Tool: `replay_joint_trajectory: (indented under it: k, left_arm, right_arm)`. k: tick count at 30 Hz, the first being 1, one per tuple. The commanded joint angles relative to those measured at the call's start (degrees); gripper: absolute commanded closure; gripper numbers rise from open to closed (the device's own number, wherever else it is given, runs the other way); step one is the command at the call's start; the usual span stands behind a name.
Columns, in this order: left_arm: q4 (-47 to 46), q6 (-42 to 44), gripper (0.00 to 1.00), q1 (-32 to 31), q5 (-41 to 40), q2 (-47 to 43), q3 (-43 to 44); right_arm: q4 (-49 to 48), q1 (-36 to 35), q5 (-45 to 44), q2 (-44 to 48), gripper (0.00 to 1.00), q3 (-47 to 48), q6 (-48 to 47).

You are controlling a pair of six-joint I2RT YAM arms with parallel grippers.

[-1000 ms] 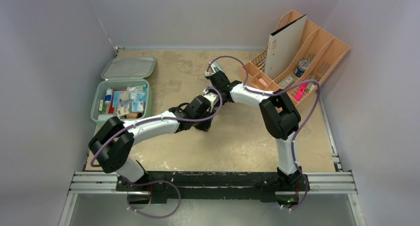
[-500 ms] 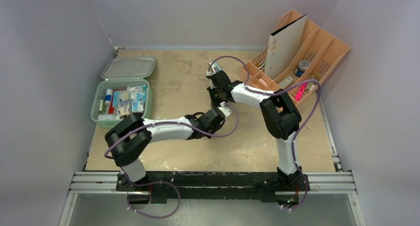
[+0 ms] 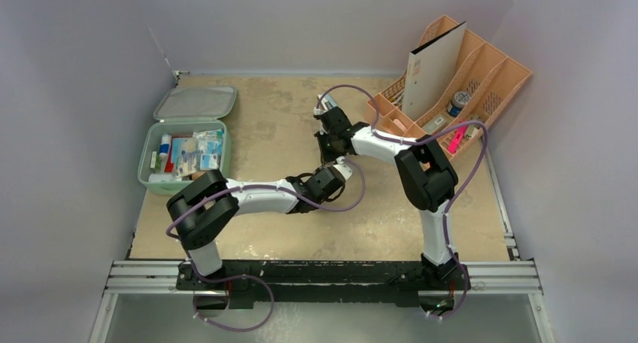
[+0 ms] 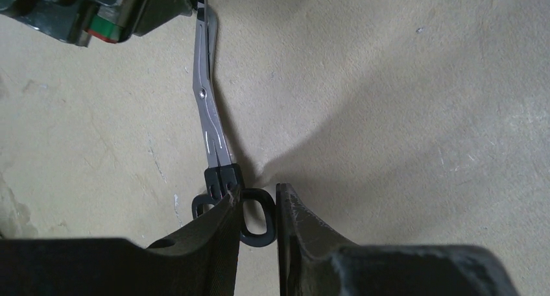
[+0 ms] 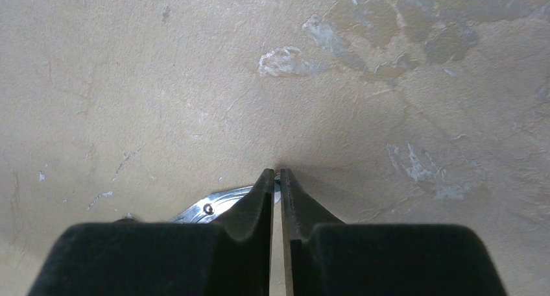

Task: Organize the medicine kit
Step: Pick up the scissors from the center of the board.

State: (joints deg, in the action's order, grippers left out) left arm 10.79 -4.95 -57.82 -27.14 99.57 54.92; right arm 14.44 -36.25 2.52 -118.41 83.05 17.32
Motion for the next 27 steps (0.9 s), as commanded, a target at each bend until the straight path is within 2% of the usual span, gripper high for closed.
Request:
replay_joint_trajectory:
  k: [1,11,18,19,23,27]
  left_arm:
    - [-0.4,-1.1,0.78,-1.8,-1.5,1.2,1.1]
    - [1.9,-3.5,0.78,-3.7,-6.6,2.1,0.7]
    - [-0.5,-1.7,0.78,-3.7,-8.0,4.3,0.9]
    - [-0.5,-1.4,0.80,-3.7,-8.1,4.8,1.4]
    - [1.2,-1.7,1.00,-3.7,-8.2,5.1,2.4]
    - [3.5,-2.5,1.00,-3.7,-9.3,2.9,2.6]
  right_arm:
    - [3.2,0.4,-0.4,-0.4,0.90,-1.2,0.2]
    - [3.2,0.7,-0.2,-0.2,0.90,-1.4,0.1]
    - [3.0,0.7,0.3,-0.2,0.90,-1.6,0.2]
    - [3.0,0.7,0.3,-0.1,0.90,-1.6,0.1]
    - [3.1,0.7,0.0,0.5,0.90,-1.9,0.1]
    - [3.6,0.8,0.2,2.4,0.89,-1.9,0.5]
